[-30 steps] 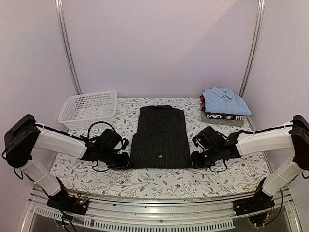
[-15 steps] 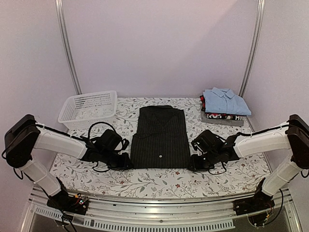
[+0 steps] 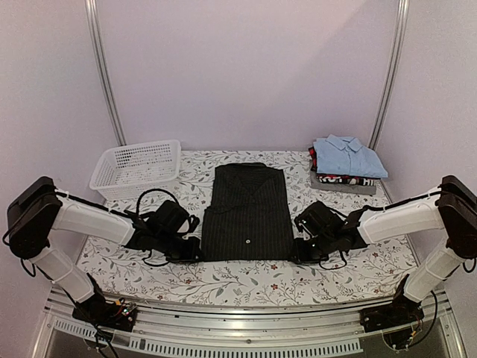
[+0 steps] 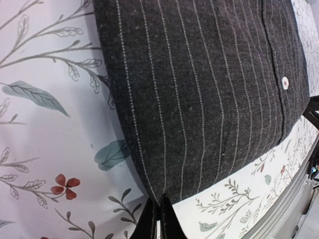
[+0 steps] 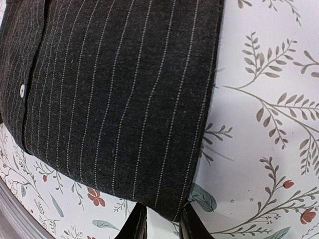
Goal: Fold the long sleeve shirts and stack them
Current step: Pick up the 2/3-rectangle-folded shirt from the center of the board, then move the 2/3-rectangle-folded shirt to the center of the board.
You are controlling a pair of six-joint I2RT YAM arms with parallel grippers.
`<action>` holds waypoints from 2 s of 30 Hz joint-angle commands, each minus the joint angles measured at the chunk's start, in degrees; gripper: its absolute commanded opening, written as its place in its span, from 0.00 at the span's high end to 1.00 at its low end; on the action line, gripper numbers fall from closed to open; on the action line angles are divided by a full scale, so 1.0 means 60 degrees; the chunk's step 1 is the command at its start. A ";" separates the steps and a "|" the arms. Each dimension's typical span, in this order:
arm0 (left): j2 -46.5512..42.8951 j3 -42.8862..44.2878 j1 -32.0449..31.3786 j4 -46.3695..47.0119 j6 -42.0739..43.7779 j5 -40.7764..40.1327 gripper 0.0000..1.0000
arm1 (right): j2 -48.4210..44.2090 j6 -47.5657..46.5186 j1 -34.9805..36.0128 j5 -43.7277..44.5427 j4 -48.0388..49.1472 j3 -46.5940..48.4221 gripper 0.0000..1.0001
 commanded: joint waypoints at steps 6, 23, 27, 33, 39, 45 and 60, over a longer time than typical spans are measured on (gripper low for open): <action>-0.0015 0.0314 -0.0187 -0.0474 0.0134 -0.0168 1.00 | 0.0192 0.0048 0.0069 0.0210 -0.0183 -0.0077 1.00; -0.2574 0.0322 -0.1879 -0.2685 -0.0862 -0.1346 1.00 | -0.2329 0.0876 0.1593 0.1311 -0.2364 -0.0062 1.00; -0.3630 0.0577 -0.2452 -0.3438 -0.1300 -0.1724 1.00 | -0.3237 0.1454 0.2231 0.1717 -0.3402 0.0475 1.00; -0.3825 0.1799 -0.2324 -0.4113 -0.0827 -0.2062 1.00 | -0.3681 0.1224 0.2247 0.2233 -0.4290 0.2175 1.00; -0.2048 0.3921 0.0107 -0.3462 0.1159 -0.0392 1.00 | -0.2368 -0.0871 -0.0366 0.1336 -0.3003 0.3675 1.00; 0.2403 0.6800 0.2522 -0.2618 0.2377 0.0937 1.00 | 0.1010 -0.2232 -0.2741 -0.0274 -0.1258 0.5822 1.00; 0.6993 0.9597 0.3171 -0.2410 0.2141 0.1563 1.00 | 0.6239 -0.2286 -0.3872 -0.1576 0.0343 0.6486 1.00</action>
